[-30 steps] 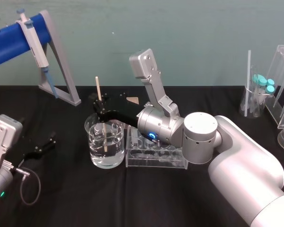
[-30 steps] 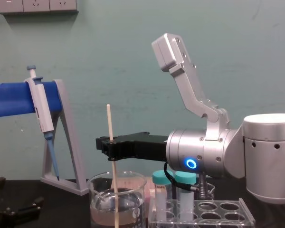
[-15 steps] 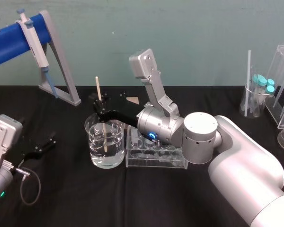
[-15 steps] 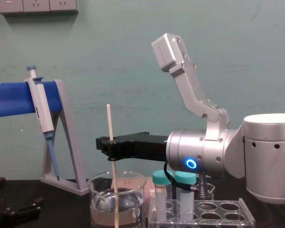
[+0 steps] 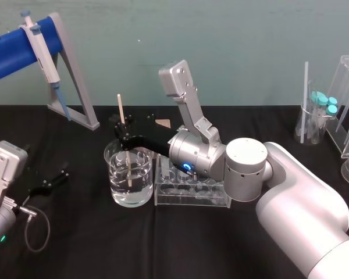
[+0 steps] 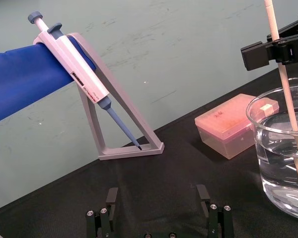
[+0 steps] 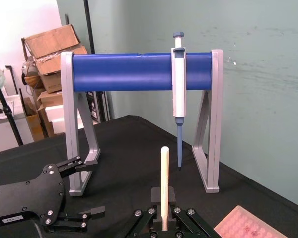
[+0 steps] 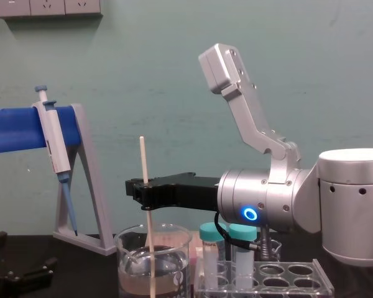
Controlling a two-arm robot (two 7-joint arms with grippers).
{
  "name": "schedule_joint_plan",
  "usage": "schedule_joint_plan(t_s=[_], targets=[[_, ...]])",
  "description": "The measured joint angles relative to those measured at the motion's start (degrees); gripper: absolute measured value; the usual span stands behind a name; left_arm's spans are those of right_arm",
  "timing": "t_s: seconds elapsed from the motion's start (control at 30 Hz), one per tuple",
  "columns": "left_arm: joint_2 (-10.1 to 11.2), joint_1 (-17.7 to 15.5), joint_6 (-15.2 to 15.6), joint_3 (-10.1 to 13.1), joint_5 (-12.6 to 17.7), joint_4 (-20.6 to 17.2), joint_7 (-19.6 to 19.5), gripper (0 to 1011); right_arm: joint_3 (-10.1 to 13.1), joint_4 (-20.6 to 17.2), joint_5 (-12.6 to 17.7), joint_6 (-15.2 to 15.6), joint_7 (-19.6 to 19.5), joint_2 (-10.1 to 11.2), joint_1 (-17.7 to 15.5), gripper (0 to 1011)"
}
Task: Hold the thermometer with one hand and immerse one end into the beaker, then reinsert it into the test tube rack.
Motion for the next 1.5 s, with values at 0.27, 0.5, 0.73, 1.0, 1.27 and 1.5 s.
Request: schedule_joint_plan(t_s=[0.27, 0.5, 0.73, 1.0, 1.27, 1.5], targets=[[0.0, 0.0, 0.0, 0.0, 0.0, 0.0, 0.0, 1004, 0.0, 0.0, 0.0, 0.0, 0.0, 0.0, 0.0, 46], [0.0, 0.0, 0.0, 0.0, 0.0, 0.0, 0.0, 1004, 0.0, 0.0, 0.0, 0.0, 0.0, 0.0, 0.0, 45], [0.0, 0.0, 0.0, 0.0, 0.0, 0.0, 0.0, 1004, 0.0, 0.0, 0.0, 0.0, 0.0, 0.0, 0.0, 46], [0.0, 0.0, 0.0, 0.0, 0.0, 0.0, 0.0, 1003, 0.0, 0.0, 0.0, 0.0, 0.0, 0.0, 0.0, 46], [0.0, 0.0, 0.0, 0.0, 0.0, 0.0, 0.0, 1004, 0.0, 0.0, 0.0, 0.0, 0.0, 0.0, 0.0, 45], [0.0, 0.0, 0.0, 0.0, 0.0, 0.0, 0.0, 1004, 0.0, 0.0, 0.0, 0.0, 0.0, 0.0, 0.0, 46]])
